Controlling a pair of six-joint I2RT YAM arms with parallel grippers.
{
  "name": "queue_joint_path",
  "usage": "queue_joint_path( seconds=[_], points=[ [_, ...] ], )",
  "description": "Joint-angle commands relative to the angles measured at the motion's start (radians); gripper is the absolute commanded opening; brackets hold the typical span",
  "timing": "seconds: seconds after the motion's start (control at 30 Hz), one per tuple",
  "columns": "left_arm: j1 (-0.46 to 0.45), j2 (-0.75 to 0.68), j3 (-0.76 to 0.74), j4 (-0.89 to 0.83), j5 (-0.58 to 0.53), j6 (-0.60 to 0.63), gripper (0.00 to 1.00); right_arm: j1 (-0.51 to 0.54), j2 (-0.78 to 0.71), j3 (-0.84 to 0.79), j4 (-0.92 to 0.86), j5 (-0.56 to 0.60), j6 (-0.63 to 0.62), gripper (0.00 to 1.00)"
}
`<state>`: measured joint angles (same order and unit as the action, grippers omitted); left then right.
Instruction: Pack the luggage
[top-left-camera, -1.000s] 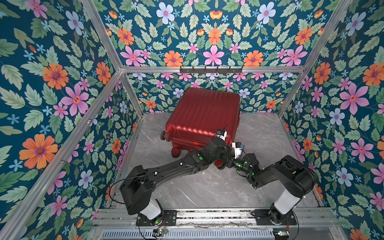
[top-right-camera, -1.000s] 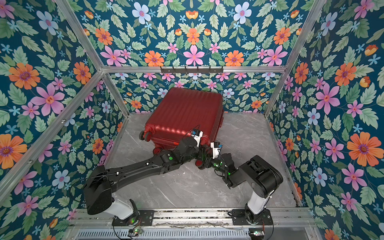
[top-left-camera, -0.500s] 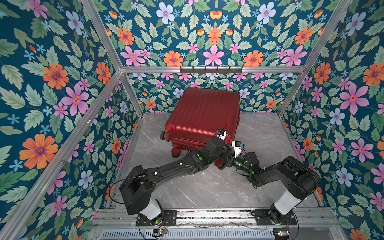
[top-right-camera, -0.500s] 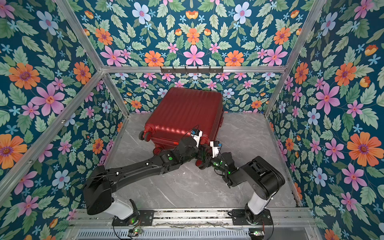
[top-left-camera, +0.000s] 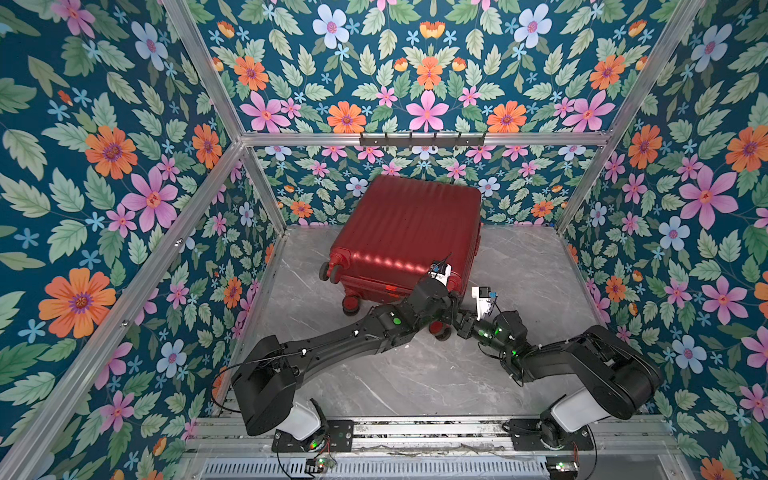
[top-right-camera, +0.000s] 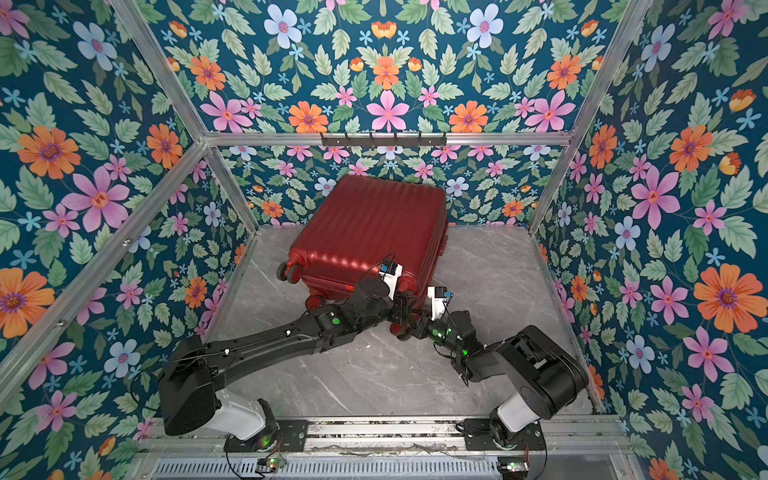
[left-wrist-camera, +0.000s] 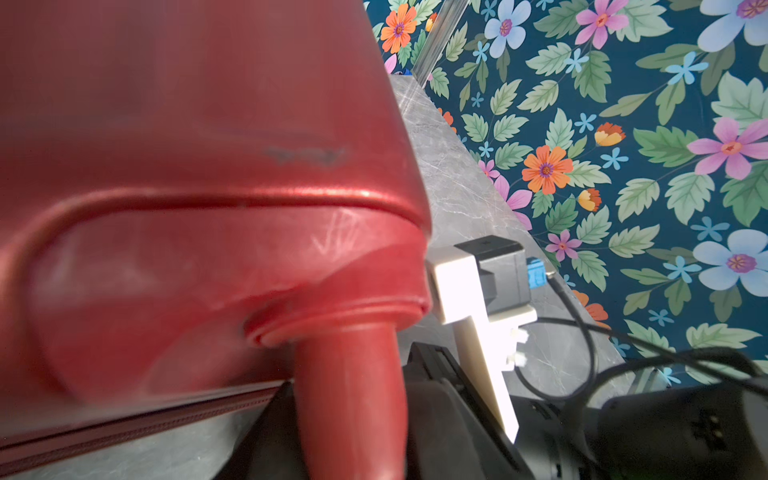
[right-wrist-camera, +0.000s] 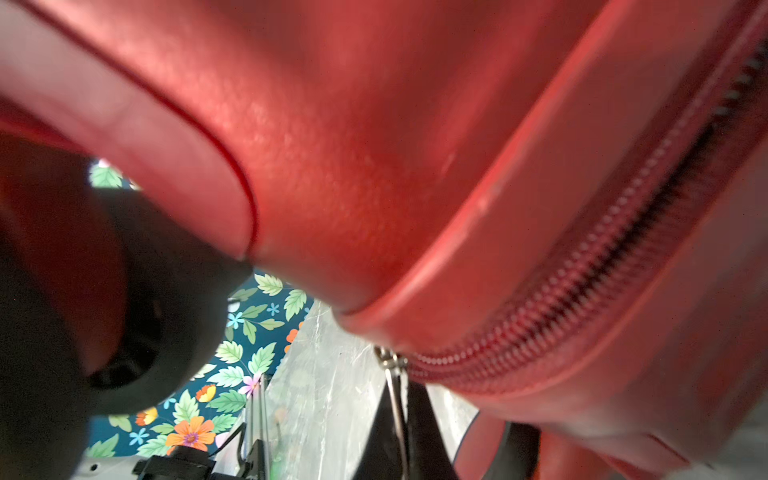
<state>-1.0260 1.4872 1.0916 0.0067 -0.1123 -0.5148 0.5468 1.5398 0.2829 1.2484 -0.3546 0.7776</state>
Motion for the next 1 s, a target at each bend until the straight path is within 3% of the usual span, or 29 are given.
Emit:
queue_joint_path(
  seconds=[0.0,0.3,0.97],
  points=[
    [0.001,-0.039,-0.002,0.196,0.004,0.115,0.0,-0.007,-0.01,-0.006,-0.003,0.109,0.051,0.0],
    [0.005,-0.078,-0.026,0.162,-0.035,0.128,0.0,-0.013,-0.015,-0.005,0.037,0.011,0.116,0.0],
    [0.037,-0.148,-0.068,0.098,-0.066,0.128,0.0,-0.149,-0.12,-0.092,-0.028,-0.043,0.175,0.0]
  ],
)
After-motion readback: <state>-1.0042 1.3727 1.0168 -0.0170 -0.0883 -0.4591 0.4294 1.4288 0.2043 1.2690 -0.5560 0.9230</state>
